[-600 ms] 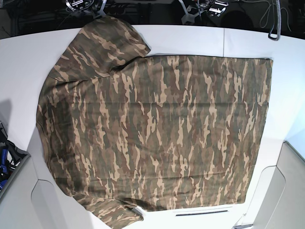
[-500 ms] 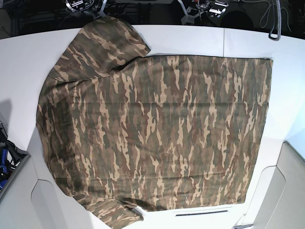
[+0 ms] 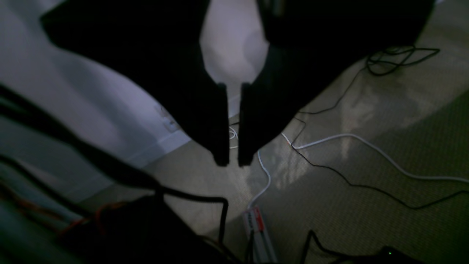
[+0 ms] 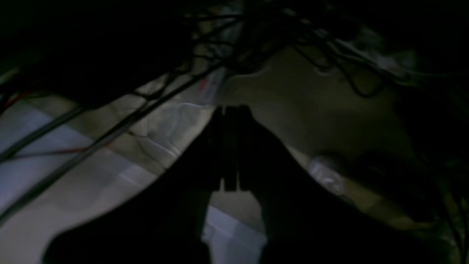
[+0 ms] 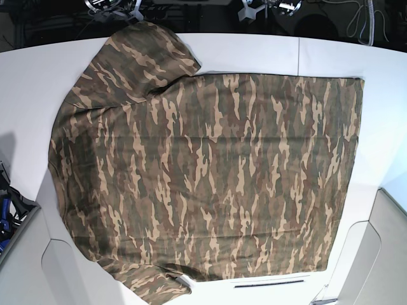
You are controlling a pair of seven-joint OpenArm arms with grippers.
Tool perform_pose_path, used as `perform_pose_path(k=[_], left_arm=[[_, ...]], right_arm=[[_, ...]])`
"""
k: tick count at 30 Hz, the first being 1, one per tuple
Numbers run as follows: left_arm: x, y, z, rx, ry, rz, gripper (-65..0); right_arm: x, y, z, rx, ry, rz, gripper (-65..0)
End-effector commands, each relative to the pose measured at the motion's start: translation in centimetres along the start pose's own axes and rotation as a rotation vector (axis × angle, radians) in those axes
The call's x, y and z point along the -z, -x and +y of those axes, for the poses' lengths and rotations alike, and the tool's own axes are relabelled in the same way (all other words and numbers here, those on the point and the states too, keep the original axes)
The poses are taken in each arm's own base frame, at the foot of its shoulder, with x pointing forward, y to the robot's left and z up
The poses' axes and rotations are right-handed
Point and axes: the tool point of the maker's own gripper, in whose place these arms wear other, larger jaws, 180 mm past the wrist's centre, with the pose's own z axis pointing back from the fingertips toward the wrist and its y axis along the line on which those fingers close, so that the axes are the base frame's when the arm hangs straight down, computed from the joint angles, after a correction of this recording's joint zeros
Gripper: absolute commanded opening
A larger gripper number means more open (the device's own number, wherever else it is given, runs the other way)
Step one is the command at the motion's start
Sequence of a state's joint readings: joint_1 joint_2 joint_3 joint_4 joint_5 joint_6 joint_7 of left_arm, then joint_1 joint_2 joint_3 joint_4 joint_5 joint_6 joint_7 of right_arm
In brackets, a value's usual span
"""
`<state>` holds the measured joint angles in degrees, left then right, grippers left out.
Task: Fold the T-shirt properly
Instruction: 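Move both grippers from rest toward the shirt's shoulder corners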
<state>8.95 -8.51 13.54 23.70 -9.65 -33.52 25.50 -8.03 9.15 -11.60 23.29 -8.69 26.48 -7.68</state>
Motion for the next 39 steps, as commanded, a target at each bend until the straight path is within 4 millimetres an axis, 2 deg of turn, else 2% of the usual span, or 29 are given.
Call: perform_pose_path(k=[1,6,11,14,17,22,26,30,34,38,39], left_arm=[[-0.2,1.1,0.4,0.008,0.001,0.001,-59.0],[-0.9,4.2,0.6,0.038,-0.016,-0.035,-59.0],[-2.6,5.9,0.2,-0.005,-0.024,-0.101,-59.0],[-4.3,6.3,0.4,-0.084,-0.035,-0.161,-59.0],[-7.1,6.1,1.5,-0.125,-0.078,-0.24,-59.0],[-13.0,5.1,3.5,-0.117,-0.195,-0.386,-59.0],[-18.1,4.1,4.2,-0.128,-0.256,-0.485,-58.9],[-23.2,2.6,4.8,-0.135,-0.305,-0.584,-58.9],[-28.1,1.4,5.8,-0.136,-0.374,-0.689,-58.3],[-32.3,0.8,6.7,-0.151,-0.429,-0.784,-45.5],[-33.2,0.6,6.8,-0.156,-0.439,-0.812,-42.3]], right_arm=[[-0.4,1.0,-0.1,-0.004,-0.008,0.002,-65.0],[-1.8,3.5,0.2,0.016,-0.017,-0.034,-65.0],[-4.3,4.7,1.9,0.033,-0.096,-0.113,-65.0],[-6.4,5.1,2.8,0.046,-0.119,-0.157,-65.0],[-9.0,5.0,3.9,0.018,-0.146,-0.167,-65.0],[-13.8,2.5,6.5,-0.072,-0.202,-0.241,-65.0],[-17.3,-0.8,8.5,-0.17,-0.216,-0.326,-65.0],[-20.6,-4.4,9.2,-0.199,-0.22,-0.428,-65.0],[-23.7,-7.7,8.5,-0.194,-0.18,-0.553,-65.0],[-25.9,-9.5,6.3,-0.092,-0.131,-0.61,-65.0],[-26.4,-9.7,5.6,-0.057,-0.121,-0.62,-61.4]])
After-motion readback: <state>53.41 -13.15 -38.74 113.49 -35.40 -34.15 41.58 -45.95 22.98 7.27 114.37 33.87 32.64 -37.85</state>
